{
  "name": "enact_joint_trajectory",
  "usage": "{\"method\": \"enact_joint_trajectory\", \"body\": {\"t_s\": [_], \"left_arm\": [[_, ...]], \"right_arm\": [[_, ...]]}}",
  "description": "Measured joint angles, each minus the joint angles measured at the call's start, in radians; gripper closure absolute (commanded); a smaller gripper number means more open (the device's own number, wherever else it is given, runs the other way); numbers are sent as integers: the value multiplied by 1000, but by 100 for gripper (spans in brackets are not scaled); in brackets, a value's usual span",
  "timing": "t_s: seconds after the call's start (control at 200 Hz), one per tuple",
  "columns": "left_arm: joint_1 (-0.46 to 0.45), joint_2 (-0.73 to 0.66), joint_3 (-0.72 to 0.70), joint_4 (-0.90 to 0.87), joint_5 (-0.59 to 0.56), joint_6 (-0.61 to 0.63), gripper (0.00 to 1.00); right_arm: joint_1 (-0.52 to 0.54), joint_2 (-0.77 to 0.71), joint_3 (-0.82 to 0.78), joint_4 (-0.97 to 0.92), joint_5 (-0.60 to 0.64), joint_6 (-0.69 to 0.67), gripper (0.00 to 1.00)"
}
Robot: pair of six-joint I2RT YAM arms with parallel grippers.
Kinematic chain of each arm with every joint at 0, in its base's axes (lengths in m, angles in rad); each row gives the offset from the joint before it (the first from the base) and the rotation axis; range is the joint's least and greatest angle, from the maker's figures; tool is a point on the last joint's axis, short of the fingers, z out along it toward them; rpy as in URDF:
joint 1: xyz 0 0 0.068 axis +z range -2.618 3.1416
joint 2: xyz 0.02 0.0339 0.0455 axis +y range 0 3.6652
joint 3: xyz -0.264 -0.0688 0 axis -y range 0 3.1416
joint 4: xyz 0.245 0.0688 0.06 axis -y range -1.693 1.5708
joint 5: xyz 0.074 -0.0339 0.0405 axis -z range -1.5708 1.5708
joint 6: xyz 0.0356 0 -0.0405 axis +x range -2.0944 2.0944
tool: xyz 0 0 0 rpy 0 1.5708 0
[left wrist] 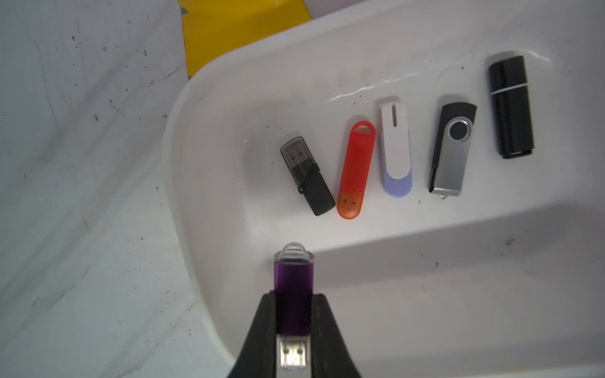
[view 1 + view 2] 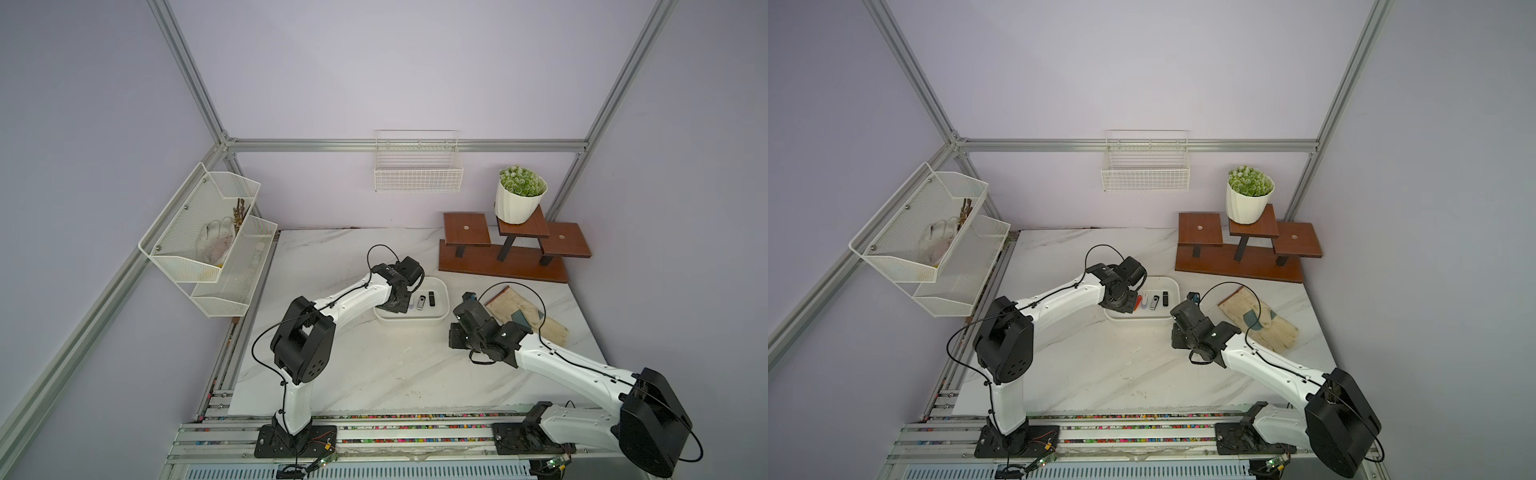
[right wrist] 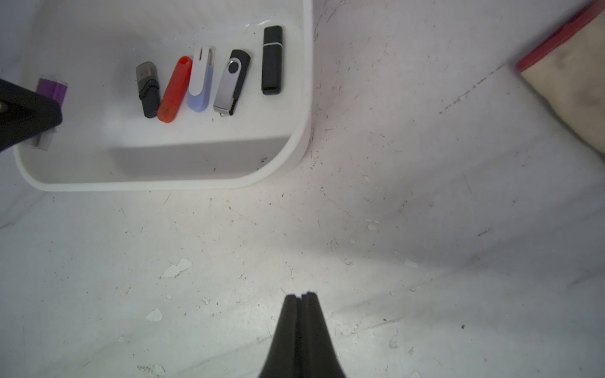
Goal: Put the usb flash drive into the storage box
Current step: Place the USB flash in the storage box.
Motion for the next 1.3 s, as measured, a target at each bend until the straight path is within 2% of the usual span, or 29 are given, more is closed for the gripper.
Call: {"method": "enact_joint_trajectory", "body": {"t_s": [0.345,0.71,1.175,1.3], "left_arm": [[13,84,24,61,-1,5,100],[61,88,-13,121,-31,-42,100],[64,149,-13,139,-33,-72,100],[64,150,-13,140,-33,-72,89]], "right_arm": [[-18,13,2,0,-12,-7,100],[-26,15,2,-1,-22,-22,100],[-32,16,2,-3,-22,-24,100],[-33,16,2,-3,-22,-24,100]]}}
